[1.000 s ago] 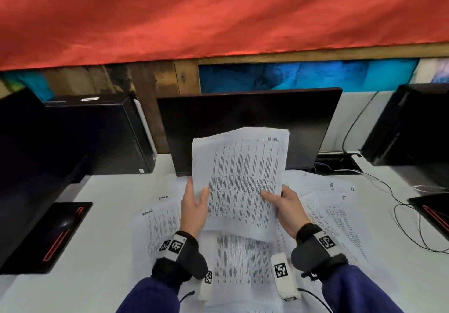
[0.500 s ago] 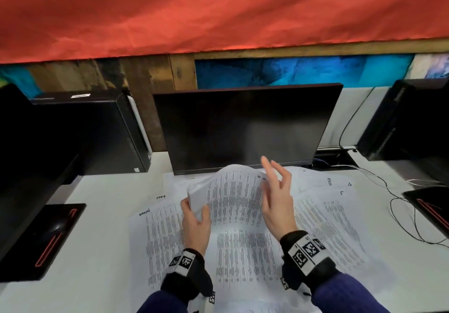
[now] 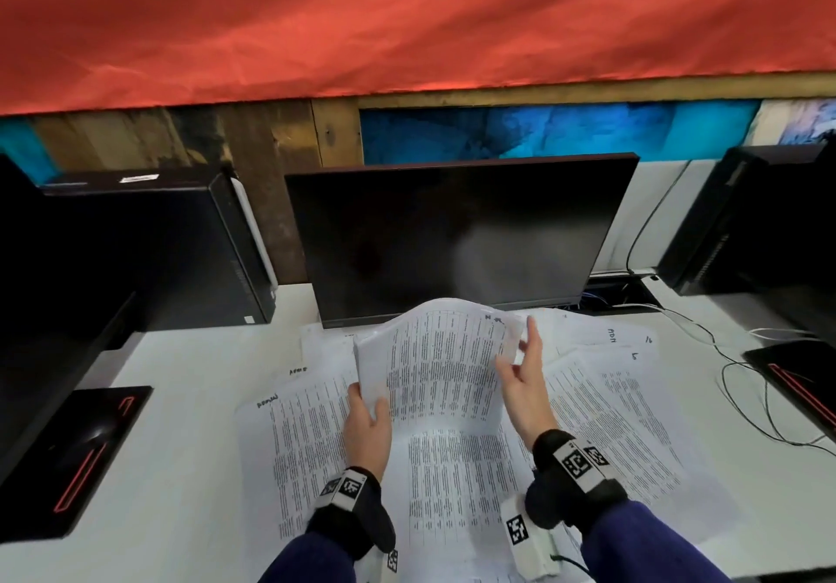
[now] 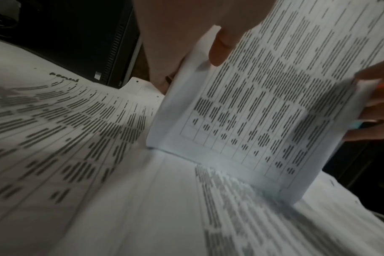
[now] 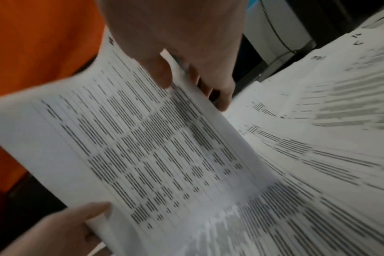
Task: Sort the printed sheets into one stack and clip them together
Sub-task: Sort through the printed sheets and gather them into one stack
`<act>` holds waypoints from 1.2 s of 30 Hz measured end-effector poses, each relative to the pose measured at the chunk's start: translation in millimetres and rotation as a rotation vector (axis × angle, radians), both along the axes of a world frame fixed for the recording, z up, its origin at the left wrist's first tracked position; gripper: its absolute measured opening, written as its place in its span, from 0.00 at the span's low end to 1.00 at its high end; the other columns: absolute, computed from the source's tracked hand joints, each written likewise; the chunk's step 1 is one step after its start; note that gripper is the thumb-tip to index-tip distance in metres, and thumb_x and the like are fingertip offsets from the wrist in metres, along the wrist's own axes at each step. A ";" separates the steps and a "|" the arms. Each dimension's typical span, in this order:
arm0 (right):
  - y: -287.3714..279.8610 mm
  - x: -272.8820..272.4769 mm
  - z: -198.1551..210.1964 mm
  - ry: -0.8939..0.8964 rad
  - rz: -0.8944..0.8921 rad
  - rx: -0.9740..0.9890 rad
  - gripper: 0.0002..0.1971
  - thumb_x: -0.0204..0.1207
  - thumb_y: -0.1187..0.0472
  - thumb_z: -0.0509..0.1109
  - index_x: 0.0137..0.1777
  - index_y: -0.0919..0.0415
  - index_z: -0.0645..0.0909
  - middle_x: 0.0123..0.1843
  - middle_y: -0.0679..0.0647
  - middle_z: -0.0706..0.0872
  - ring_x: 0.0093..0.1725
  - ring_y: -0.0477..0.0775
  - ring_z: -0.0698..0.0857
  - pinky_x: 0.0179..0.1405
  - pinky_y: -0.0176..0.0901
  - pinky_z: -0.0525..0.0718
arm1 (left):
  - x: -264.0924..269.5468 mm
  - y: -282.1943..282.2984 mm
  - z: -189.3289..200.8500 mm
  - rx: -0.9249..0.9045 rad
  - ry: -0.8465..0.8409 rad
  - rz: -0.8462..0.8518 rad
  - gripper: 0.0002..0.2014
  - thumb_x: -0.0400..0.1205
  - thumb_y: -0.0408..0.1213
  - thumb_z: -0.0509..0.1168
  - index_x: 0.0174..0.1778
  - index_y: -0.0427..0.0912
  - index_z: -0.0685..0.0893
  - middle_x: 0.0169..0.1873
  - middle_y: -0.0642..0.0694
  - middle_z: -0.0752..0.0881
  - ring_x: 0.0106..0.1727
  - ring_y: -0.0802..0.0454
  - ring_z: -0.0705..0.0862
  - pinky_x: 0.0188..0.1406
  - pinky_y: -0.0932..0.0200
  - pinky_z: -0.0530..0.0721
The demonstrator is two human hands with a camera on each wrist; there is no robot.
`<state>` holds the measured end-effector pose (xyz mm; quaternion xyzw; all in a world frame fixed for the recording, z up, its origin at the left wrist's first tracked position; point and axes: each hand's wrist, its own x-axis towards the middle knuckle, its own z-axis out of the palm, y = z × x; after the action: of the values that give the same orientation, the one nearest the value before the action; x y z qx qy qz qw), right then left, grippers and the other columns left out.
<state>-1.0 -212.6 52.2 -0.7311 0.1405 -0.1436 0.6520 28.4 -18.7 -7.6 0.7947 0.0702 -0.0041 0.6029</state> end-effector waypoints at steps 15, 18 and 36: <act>66.6 -6.4 -54.8 0.454 0.271 -0.155 0.29 0.83 0.48 0.59 0.82 0.54 0.56 0.70 0.59 0.73 0.66 0.57 0.76 0.68 0.50 0.73 | -19.7 138.9 16.8 0.089 0.266 -0.034 0.24 0.85 0.25 0.52 0.79 0.37 0.62 0.67 0.49 0.73 0.70 0.48 0.73 0.71 0.57 0.67; 77.1 -21.1 -95.5 0.580 0.331 -0.427 0.29 0.82 0.46 0.58 0.81 0.55 0.61 0.73 0.64 0.71 0.71 0.62 0.73 0.73 0.57 0.71 | -16.5 206.1 6.8 0.181 0.408 -0.004 0.22 0.82 0.22 0.54 0.74 0.35 0.69 0.68 0.41 0.78 0.68 0.42 0.77 0.70 0.51 0.72; 82.4 -34.6 -103.9 0.579 0.272 -0.659 0.22 0.82 0.56 0.60 0.75 0.55 0.70 0.72 0.57 0.73 0.70 0.57 0.73 0.71 0.55 0.73 | -11.9 155.2 -36.4 0.954 0.081 -0.155 0.29 0.87 0.50 0.50 0.82 0.43 0.56 0.83 0.41 0.57 0.84 0.44 0.55 0.83 0.47 0.55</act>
<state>-35.6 -130.2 -51.7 -0.9214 0.1665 0.1163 0.3314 16.5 136.5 -43.9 0.9846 0.0285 -0.0472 0.1660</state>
